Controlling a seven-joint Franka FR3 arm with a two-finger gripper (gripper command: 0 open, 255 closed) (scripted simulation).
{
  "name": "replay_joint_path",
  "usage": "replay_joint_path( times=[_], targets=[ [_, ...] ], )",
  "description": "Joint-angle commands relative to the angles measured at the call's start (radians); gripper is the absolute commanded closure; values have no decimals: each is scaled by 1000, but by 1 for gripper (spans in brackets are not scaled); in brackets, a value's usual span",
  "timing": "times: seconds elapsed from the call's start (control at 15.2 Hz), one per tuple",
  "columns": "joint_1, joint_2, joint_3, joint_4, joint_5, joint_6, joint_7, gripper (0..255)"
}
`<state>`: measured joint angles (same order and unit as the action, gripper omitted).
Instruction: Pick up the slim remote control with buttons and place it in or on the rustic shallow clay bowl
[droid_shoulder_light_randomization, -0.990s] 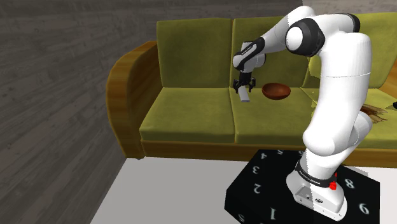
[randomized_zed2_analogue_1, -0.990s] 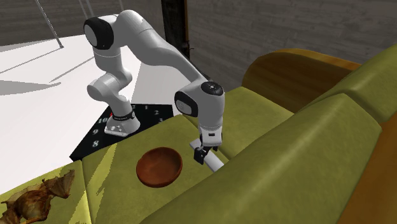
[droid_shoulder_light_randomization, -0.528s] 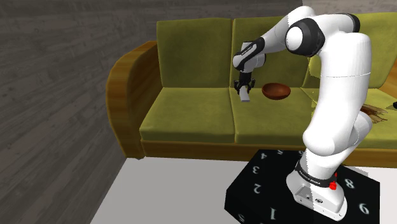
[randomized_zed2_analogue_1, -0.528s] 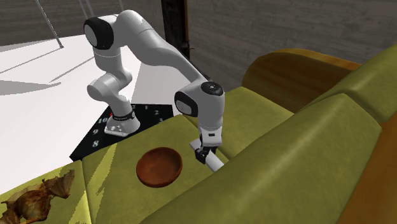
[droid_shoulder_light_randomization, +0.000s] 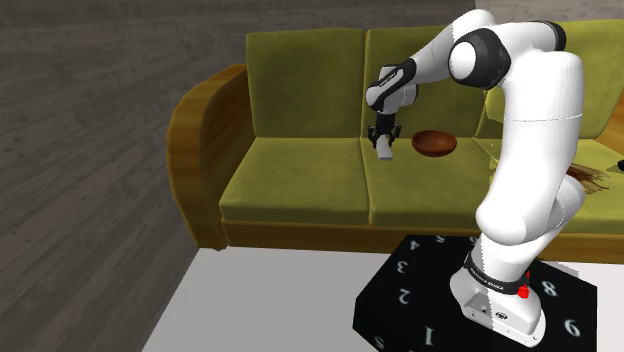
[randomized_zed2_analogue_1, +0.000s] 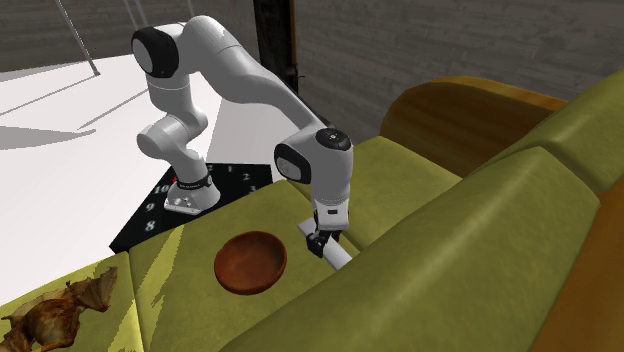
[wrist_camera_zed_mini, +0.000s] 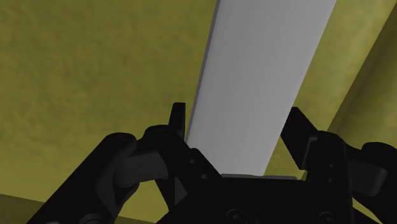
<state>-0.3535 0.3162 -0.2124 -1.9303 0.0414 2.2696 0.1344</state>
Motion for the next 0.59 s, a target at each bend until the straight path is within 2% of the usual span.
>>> replay_joint_path(
  times=[0.0, 0.53],
  targets=[
    [1, -7, -1, 4, -2, -11, 1, 255],
    [5, -58, -5, 47, -16, -104, 7, 255]
  ],
)
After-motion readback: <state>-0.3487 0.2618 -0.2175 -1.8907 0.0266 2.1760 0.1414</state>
